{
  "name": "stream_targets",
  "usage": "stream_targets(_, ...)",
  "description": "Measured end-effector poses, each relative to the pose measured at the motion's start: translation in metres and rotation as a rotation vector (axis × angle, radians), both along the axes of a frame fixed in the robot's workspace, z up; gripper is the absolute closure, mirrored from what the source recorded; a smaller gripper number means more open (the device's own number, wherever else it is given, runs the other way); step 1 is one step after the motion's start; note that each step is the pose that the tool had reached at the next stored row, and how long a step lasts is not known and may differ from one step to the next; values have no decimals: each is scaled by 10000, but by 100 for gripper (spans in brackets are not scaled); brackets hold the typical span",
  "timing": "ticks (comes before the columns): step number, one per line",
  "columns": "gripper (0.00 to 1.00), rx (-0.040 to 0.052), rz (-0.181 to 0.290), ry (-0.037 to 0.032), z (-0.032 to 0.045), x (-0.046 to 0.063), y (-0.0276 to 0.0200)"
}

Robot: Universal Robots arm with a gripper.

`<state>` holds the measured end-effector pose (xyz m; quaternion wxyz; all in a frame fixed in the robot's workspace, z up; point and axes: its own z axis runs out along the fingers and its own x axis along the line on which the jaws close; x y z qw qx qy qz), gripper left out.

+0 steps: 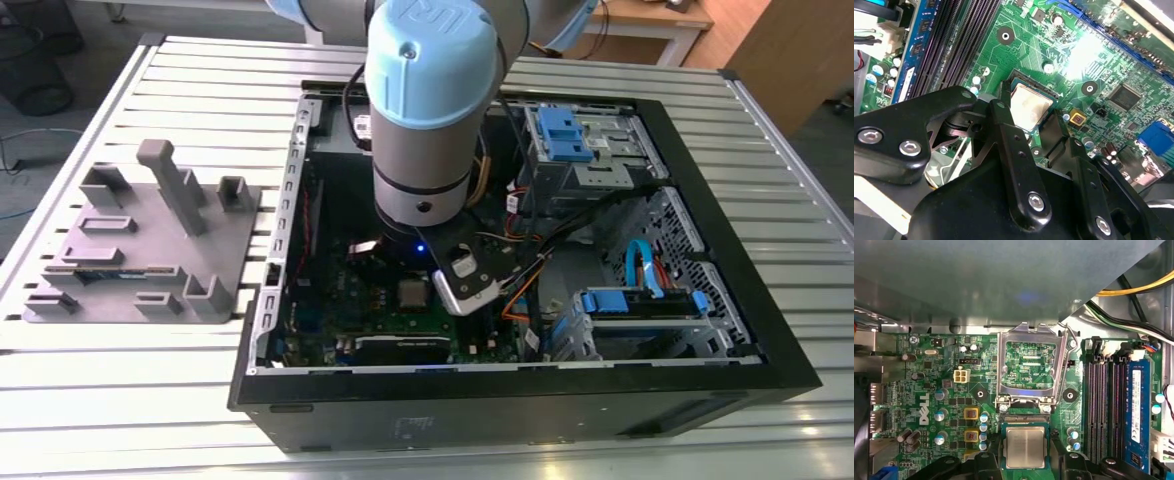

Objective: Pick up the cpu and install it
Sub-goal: 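Place the cpu into insertion slot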

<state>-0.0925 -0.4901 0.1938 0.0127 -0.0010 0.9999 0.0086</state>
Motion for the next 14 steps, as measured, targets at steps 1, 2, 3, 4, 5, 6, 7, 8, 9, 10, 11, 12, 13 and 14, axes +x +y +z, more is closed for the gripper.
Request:
stream_targets(1,53,1,0,-1,-4,0,0)
stream_targets(2,53,3,0,-1,-10,0,1)
stream_targets(3,53,3,0,-1,-16,0,1)
stream_targets(4,53,2,0,-1,-20,0,0)
stream_targets(5,53,1,0,-1,-23,0,0)
stream_targets(6,53,0,0,0,-24,0,0)
stream_targets(7,53,-1,0,1,-25,0,0)
stream_targets(8,53,1,0,0,-27,0,0)
stream_targets(9,53,1,0,-1,-29,0,0)
stream_targets(10,53,1,0,0,-31,0,1)
stream_targets(11,53,1,-1,0,-31,0,1)
stream_targets(12,53,0,-1,0,-31,1,0)
stream_targets(13,53,1,0,0,-32,1,0)
stream_targets(14,53,1,0,0,-33,1,1)
